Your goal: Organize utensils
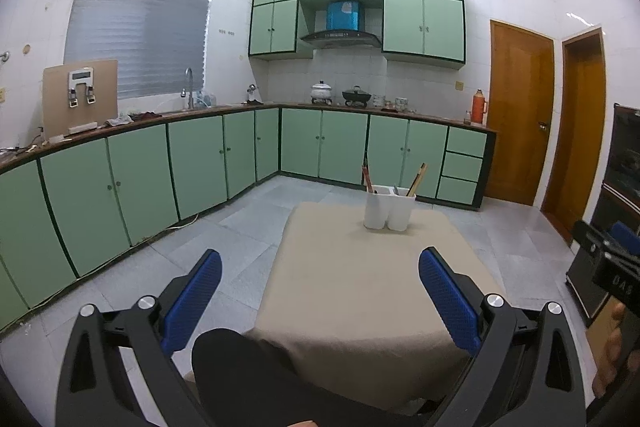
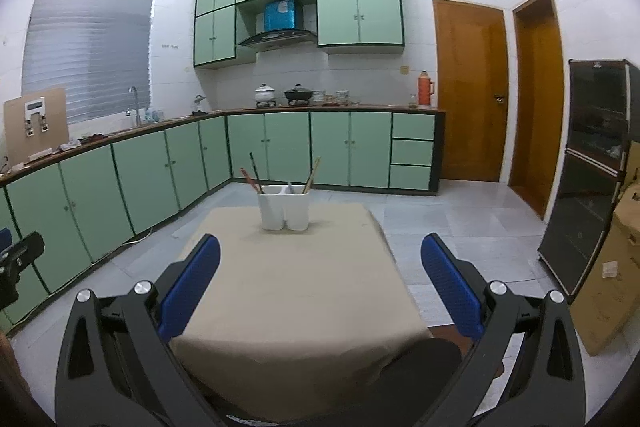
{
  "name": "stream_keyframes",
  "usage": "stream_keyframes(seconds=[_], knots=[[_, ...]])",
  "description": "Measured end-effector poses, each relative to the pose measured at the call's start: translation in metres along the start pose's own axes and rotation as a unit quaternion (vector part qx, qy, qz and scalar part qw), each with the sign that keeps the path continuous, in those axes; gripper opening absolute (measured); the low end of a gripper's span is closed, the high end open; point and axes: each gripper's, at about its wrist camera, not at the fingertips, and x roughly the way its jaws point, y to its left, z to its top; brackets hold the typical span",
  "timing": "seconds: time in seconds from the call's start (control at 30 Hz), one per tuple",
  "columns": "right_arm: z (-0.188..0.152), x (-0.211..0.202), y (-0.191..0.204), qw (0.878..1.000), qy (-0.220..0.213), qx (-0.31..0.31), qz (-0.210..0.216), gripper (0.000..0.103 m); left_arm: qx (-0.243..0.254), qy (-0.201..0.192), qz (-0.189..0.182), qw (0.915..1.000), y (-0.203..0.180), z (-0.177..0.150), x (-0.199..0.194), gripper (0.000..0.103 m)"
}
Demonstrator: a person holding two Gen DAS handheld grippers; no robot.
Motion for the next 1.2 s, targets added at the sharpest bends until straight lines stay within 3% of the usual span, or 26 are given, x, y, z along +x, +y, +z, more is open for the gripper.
stream_keyframes(seconds=[1.2], knots=[[-0.0070,0.0051,0.0044,1.000,0.000,-0.006,-0.012,0.097,-0.006,-0.001,0.006,1.0000,0.0028,-0.0045,0.0034,0.097]])
